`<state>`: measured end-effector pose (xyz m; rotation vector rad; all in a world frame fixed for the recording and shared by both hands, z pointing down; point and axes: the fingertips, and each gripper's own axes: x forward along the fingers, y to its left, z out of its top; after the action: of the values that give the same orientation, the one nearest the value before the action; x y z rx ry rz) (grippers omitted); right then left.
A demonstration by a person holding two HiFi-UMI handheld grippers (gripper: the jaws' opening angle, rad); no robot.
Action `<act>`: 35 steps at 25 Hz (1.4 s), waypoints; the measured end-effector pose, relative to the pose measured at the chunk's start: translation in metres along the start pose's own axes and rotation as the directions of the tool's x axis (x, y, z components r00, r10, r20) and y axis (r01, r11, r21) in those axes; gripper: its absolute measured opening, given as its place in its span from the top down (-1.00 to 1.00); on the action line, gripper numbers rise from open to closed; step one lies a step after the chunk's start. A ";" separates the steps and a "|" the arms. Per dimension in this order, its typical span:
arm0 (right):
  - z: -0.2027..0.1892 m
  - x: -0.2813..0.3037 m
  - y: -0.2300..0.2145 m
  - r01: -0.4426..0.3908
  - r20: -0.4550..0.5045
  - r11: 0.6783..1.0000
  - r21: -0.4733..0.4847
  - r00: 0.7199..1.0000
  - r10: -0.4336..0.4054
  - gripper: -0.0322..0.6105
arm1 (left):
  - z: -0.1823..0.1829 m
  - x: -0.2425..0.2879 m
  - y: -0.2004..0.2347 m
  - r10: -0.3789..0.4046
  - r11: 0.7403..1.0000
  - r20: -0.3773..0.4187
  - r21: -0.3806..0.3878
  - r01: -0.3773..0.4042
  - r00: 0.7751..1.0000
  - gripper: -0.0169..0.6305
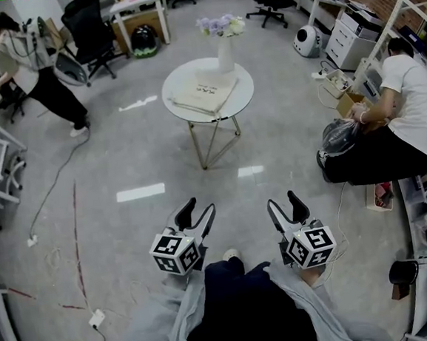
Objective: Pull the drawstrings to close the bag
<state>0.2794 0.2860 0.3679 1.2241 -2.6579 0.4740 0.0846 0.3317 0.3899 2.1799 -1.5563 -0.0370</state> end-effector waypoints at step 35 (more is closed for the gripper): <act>0.062 0.263 -0.042 -0.206 -0.133 0.979 -0.001 0.970 0.204 0.08 | 0.087 0.152 0.141 0.108 0.993 -0.031 -0.049 -0.110 0.994 0.22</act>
<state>0.1399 0.0523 0.3950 0.8835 -2.6799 0.5451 -0.0106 0.1279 0.4018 2.0449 -1.6385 -0.0107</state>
